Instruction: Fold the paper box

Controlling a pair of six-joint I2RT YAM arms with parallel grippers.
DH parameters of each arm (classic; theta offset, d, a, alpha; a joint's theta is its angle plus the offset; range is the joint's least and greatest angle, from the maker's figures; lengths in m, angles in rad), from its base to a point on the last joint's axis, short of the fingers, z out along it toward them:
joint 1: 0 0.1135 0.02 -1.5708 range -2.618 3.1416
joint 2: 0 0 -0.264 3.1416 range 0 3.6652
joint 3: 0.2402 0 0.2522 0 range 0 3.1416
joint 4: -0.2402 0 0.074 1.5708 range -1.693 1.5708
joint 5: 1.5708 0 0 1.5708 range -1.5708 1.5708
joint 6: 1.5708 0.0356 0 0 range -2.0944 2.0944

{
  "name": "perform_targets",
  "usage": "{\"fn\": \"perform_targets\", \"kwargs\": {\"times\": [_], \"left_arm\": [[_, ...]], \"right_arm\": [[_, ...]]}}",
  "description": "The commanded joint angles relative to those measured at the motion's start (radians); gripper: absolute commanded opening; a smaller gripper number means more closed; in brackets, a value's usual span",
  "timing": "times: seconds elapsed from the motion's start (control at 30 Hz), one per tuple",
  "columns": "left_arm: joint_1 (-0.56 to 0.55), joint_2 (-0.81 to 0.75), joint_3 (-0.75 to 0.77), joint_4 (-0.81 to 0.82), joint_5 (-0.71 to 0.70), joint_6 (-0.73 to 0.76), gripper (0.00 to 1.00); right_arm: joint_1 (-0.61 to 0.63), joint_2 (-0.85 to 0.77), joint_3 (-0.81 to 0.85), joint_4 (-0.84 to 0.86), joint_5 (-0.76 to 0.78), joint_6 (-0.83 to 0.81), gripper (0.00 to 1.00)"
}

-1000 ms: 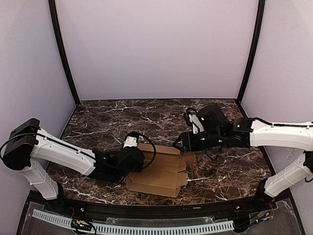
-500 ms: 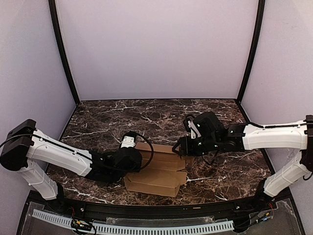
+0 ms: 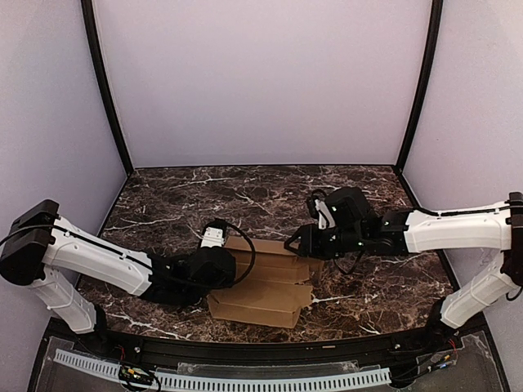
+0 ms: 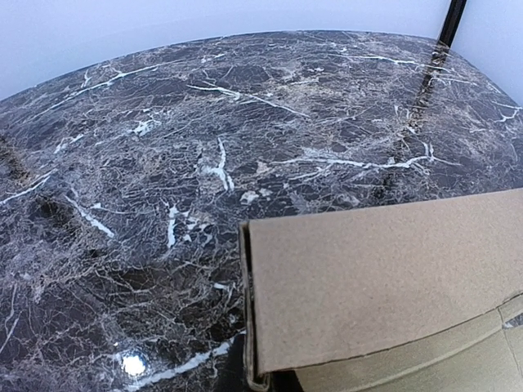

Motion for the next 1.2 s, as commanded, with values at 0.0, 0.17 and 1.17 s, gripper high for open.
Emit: {"fn": "perform_targets", "kwargs": {"times": [0.0, 0.17, 1.17], "left_arm": [[-0.011, -0.028, -0.015, 0.026, 0.000, 0.013, 0.01], [-0.014, -0.032, -0.016, 0.033, -0.003, 0.016, 0.01], [-0.018, -0.047, -0.036, 0.055, -0.019, 0.017, 0.01]], "right_arm": [[-0.004, 0.004, -0.029, 0.084, -0.035, 0.038, 0.45], [-0.003, -0.006, -0.066, 0.152, -0.044, 0.077, 0.39], [-0.004, -0.062, -0.108, 0.200, -0.023, 0.130, 0.30]]}}
